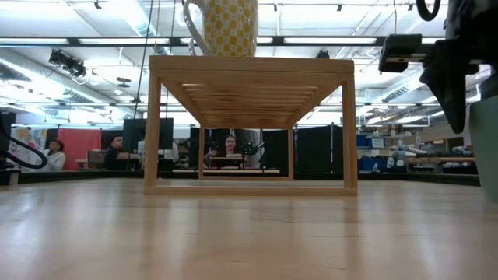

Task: Place coffee mugs
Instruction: Put the green cup on the shelf aligned with the other pink cup

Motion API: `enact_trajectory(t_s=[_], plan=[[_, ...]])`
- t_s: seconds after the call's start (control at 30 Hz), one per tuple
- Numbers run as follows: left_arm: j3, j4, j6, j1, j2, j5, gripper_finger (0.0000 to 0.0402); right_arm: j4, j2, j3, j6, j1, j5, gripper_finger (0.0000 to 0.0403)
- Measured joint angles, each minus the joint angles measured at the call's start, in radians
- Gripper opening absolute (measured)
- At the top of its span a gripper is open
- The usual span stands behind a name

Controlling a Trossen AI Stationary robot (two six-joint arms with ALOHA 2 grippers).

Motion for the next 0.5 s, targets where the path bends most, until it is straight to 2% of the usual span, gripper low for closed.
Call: enact_trajectory(t_s=[0.2,0.37,0.5], plan=[[0.0,0.0,0.0,0.0,0.0,0.0,0.0224,0.028,0.0,0.0,0.003,0.0,-0.002,0.0139],[0.0,0.0,0.0,0.0,0.0,0.0,0.0224,0.05,0.0,0.0,0.003,0.005,0.086,0.0143],[0.0,0.0,0.0,0.0,0.0,0.0,0.0224,0.05,-0.001,0.0,0.006,0.013,0.095,0.0143]])
